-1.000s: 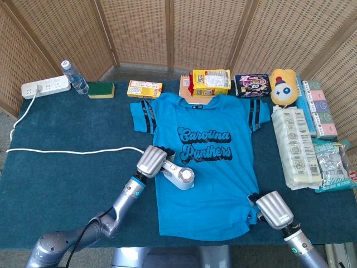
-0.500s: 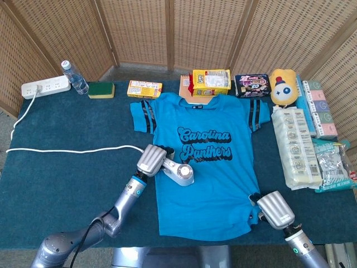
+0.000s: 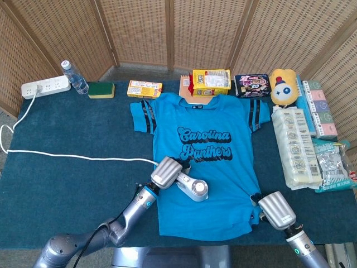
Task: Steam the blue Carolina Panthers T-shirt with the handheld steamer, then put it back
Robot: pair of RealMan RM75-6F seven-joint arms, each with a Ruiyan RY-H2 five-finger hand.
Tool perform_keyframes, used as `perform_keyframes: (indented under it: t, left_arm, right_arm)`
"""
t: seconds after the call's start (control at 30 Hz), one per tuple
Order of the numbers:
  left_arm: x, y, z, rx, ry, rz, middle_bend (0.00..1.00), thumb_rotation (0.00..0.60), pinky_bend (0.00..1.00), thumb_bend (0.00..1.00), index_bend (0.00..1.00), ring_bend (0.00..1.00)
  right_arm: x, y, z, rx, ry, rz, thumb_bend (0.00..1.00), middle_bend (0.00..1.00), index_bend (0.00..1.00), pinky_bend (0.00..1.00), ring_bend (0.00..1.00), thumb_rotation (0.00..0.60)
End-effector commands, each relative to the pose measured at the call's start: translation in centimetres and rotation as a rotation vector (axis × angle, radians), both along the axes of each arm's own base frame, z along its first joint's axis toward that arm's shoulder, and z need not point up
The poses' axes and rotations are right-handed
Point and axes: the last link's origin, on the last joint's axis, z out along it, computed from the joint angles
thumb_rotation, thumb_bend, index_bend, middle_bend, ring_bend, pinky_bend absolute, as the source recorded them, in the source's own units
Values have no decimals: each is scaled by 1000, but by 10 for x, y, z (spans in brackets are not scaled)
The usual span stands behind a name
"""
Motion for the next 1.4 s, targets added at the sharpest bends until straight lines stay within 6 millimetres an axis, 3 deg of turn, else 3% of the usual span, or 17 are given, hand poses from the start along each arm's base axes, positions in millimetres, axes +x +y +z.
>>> perform_keyframes:
  t: [0.03, 0.3, 0.7, 1.03, 1.4]
  left_arm:
    - [3, -3, -2, -7, -3, -10, 699, 600, 666, 533, 558, 633]
    - [-7, 4, 3, 21, 21, 3, 698, 600, 664, 533, 558, 633]
    - [-37, 25, 31, 86, 7, 66, 699, 600, 656, 529, 558, 633]
    - [-62, 32, 72, 139, -84, 118, 698, 600, 656, 528, 558, 633]
    - [-107, 43, 116, 214, -61, 183, 698, 600, 654, 524, 558, 633]
  right_arm:
    - [0, 0, 1, -2, -1, -2, 487, 635, 709, 804, 686, 600]
    - [-1, 0, 0, 2, 0, -3, 488, 636, 709, 804, 686, 600]
    - [3, -3, -5, 16, 4, 8, 488, 635, 709, 804, 687, 600]
    - [2, -4, -5, 17, 9, 6, 487, 635, 709, 804, 687, 600]
    - [4, -4, -8, 24, 15, 11, 488, 635, 709, 805, 687, 600]
